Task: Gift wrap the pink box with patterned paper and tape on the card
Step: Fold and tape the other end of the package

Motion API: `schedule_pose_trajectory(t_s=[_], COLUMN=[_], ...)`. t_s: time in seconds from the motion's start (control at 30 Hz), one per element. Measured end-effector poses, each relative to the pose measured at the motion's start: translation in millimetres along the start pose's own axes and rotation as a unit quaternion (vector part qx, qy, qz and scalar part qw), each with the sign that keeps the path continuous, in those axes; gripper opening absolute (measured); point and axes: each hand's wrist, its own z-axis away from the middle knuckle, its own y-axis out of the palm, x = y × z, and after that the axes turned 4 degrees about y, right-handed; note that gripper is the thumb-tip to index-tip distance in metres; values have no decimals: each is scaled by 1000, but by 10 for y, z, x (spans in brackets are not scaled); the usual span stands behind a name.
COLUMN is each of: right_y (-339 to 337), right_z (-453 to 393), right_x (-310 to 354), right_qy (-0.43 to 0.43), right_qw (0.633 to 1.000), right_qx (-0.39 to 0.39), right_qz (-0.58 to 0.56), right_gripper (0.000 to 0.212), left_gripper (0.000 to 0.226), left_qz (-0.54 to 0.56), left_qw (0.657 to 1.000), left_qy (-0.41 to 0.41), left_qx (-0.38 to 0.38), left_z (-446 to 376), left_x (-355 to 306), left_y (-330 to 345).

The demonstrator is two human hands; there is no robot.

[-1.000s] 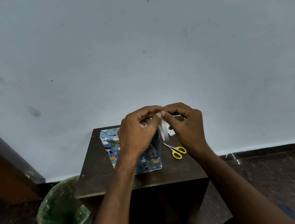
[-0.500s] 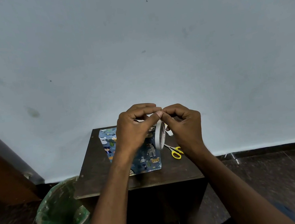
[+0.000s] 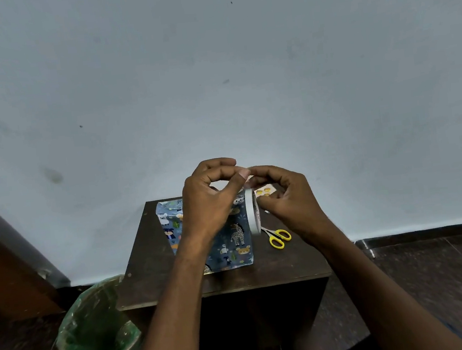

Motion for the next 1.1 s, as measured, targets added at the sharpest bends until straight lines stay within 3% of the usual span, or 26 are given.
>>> schedule_pose_trajectory(t_s=[0.17, 0.33, 0.47, 0.6, 0.73, 1.1], right_y=[30, 49, 69, 54, 17, -29], right_z=[-4, -1, -19, -14, -27, 8], right_x=[-88, -92, -120, -146, -186, -66], right_qy=[-32, -16, -3, -15, -31, 20], right_qw=[998, 997, 997, 996, 995, 996], right_qx=[-30, -41, -46, -51, -59, -15], right_qz=[52, 57, 63, 78, 75, 81], right_gripper=[19, 25, 17, 19, 20, 21], left_gripper=[12, 6, 7, 12, 36, 36], left_qz=[8, 46, 99, 74, 70, 19], left_qw=[1000, 999, 993, 993, 986, 992], left_qy=[-1, -26, -62, -47, -30, -29], left_qx=[18, -1, -13, 77, 148, 120], left_z=[-12, -14, -17, -9, 2, 18], left_x=[-31, -41, -83, -79, -78, -25], left_y=[-26, -38, -69, -122, -142, -53])
